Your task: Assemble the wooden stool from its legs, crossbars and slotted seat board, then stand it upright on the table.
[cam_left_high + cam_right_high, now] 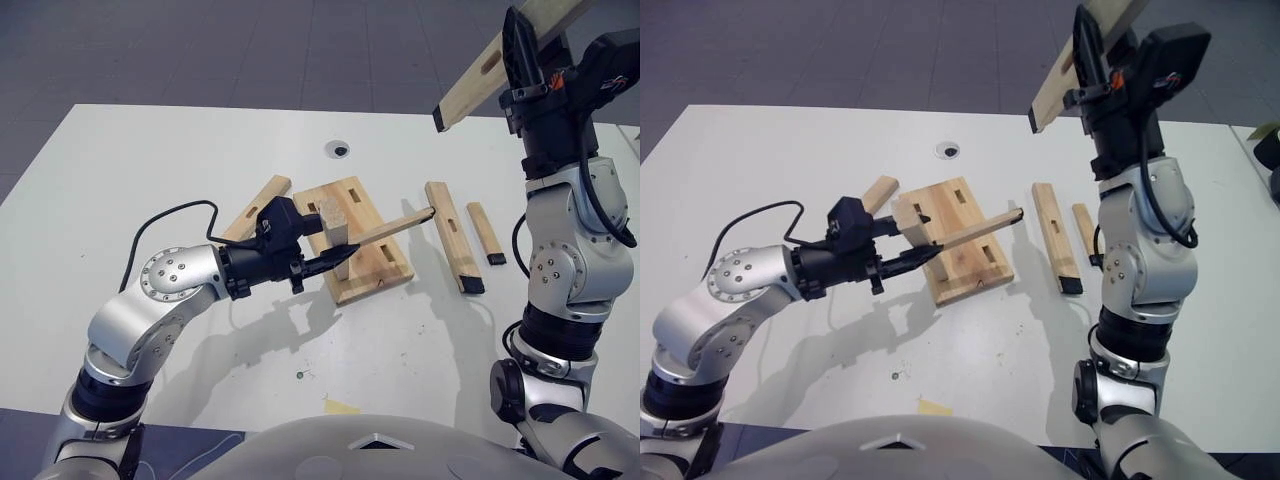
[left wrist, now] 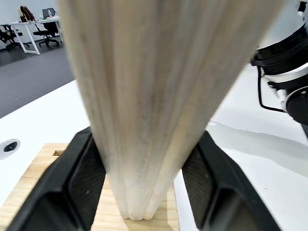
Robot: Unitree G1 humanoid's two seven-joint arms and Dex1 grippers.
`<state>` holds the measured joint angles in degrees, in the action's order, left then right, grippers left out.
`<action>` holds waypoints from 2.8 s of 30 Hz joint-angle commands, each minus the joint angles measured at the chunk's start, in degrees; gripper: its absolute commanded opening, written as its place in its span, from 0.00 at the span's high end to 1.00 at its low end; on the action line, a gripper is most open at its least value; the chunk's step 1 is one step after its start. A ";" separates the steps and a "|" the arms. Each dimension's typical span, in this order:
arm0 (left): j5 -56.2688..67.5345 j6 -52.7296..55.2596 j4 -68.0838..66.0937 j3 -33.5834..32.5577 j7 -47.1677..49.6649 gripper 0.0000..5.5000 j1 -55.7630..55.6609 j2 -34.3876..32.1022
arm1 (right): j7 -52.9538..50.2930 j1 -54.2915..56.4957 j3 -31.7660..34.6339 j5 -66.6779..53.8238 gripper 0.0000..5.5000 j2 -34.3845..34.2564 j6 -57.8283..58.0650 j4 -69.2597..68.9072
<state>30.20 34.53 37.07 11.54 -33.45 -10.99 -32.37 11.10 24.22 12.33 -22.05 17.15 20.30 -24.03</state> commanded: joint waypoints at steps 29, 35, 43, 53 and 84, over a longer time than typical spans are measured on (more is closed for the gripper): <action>-13.28 -9.32 -9.01 3.49 0.02 0.63 -3.22 5.72 | 9.57 -14.70 -6.64 1.34 0.81 -1.87 -9.41 5.75; -13.83 -9.01 -8.51 3.07 0.17 0.63 -2.71 5.83 | 9.98 -16.43 -7.36 2.74 0.81 -2.61 -12.30 7.18; -14.85 -8.65 -7.80 3.28 0.73 0.63 -1.53 6.22 | 9.84 -16.77 -8.82 4.46 0.81 -3.96 -14.31 10.06; -15.50 -8.84 -8.61 3.62 -0.13 0.63 -1.78 6.06 | 7.98 -14.37 -7.84 4.89 0.81 -6.21 -17.87 11.08; -17.90 -10.68 -9.13 3.60 0.93 0.63 0.70 5.35 | 11.55 -10.33 -9.59 3.26 0.81 -4.75 -13.82 15.62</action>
<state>14.08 22.95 29.36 14.79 -31.82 -11.14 -25.63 22.01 12.14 3.78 -20.12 12.26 7.66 -9.43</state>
